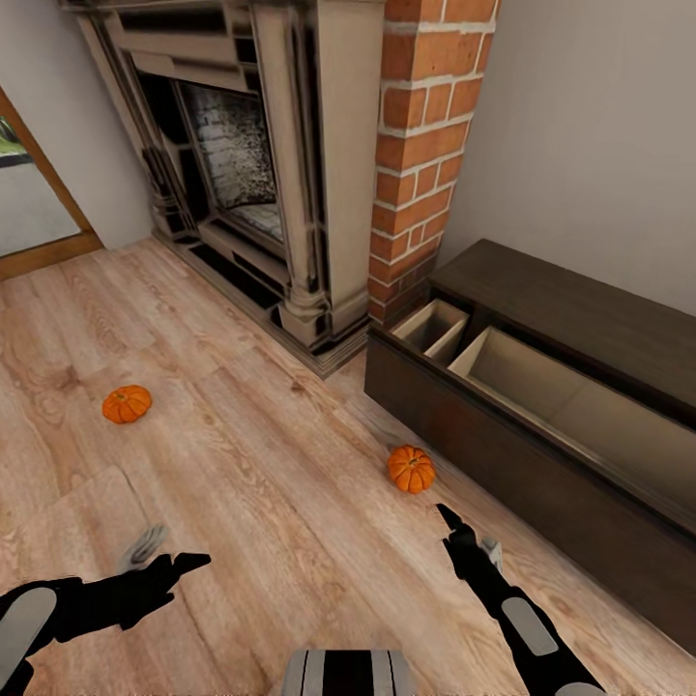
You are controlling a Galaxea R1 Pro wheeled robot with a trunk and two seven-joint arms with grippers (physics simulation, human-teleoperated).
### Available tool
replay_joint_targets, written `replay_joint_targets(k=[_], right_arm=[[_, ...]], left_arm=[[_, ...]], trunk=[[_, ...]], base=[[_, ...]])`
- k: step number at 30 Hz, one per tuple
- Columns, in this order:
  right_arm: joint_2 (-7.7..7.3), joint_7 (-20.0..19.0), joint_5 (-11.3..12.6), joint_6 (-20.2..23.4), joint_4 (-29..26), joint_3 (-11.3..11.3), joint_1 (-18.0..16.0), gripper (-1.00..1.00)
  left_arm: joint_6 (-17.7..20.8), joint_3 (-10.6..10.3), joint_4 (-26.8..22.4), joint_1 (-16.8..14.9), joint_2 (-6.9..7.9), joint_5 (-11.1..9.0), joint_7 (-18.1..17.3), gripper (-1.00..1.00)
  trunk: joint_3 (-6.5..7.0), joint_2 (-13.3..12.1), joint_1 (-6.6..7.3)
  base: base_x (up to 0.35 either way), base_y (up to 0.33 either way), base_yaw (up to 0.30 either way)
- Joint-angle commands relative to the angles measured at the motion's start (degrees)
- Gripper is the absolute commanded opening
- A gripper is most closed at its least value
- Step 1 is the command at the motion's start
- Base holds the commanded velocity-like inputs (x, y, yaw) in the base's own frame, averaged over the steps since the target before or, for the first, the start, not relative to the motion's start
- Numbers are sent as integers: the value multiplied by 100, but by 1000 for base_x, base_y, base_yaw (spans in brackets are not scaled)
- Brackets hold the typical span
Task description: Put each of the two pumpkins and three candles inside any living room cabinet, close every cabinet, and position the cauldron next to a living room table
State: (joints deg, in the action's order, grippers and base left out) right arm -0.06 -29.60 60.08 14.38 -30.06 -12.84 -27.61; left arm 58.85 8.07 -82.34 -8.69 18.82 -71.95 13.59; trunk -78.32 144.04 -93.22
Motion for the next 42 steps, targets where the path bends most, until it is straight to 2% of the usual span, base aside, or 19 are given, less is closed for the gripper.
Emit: replay_joint_targets(k=[1, 3, 6, 19, 24, 32, 42], right_arm=[[-8, -17, 1, -38, 0, 1, -5, 100], [-15, -34, 3, -81, 0, 1, -12, 100], [-19, -44, 2, -119, 2, 1, -15, 100], [-15, -46, 3, -149, 20, 1, -16, 100], [-20, -48, 7, -171, 40, -3, -16, 100], [-24, -49, 4, -483, 52, 0, -16, 100], [-38, -55, 3, -515, 53, -6, -16, 100]], left_arm=[[2, -12, 0, -1, -105, 18, 8, 100], [3, -25, -1, -1, -210, 32, 10, 100], [-3, -32, -1, -1, -271, 39, 13, 100], [6, -27, -1, -1, -274, 58, -23, 100], [9, -14, -1, -1, -274, 59, -39, 100], [-5, 12, 7, -1, -266, 74, -48, 100], [3, 32, 7, -1, -263, 68, -58, 100]], trunk=[[-23, 2, -2], [-67, 4, -7], [-134, 8, -15], [-422, 26, -49], [-422, 26, -49], [-422, 26, -49], [-422, 26, -49]], base=[[0, 0, 0], [0, 0, 0], [0, 0, 0], [0, 0, 0], [0, 0, 0], [91, 0, 0], [94, -16, 0]])
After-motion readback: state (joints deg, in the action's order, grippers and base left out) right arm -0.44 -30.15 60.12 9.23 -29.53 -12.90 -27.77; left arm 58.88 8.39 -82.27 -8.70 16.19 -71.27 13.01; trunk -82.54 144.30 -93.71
